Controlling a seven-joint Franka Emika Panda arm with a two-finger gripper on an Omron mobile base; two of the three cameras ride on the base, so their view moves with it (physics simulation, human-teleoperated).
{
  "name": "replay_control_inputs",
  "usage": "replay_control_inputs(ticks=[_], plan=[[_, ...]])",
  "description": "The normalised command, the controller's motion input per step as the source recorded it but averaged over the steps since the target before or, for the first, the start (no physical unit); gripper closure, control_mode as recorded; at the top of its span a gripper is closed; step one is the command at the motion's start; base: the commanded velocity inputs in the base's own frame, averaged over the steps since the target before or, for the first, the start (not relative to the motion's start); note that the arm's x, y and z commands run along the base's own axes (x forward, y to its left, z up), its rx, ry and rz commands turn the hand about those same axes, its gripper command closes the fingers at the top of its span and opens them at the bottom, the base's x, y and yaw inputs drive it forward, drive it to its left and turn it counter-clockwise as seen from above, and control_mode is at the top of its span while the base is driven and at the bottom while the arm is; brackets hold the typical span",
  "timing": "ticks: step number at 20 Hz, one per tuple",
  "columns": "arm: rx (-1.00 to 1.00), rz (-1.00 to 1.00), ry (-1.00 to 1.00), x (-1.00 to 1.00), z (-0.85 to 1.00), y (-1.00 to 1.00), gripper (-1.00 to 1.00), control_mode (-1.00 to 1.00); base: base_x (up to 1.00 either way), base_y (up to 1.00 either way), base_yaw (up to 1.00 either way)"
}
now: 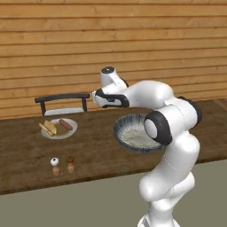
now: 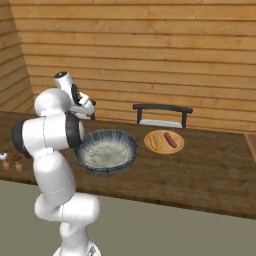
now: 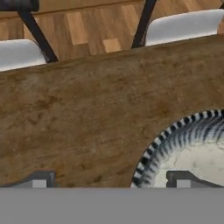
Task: Place one bun and one sausage from the bowl on each plate.
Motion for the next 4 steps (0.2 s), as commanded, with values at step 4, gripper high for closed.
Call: replay_control_inputs(ticks=[4], plan=[[0.00,-0.18,-0.01,0.39,0.06,-1.00,-1.00,-1.00,0.00,0.00,0.00]])
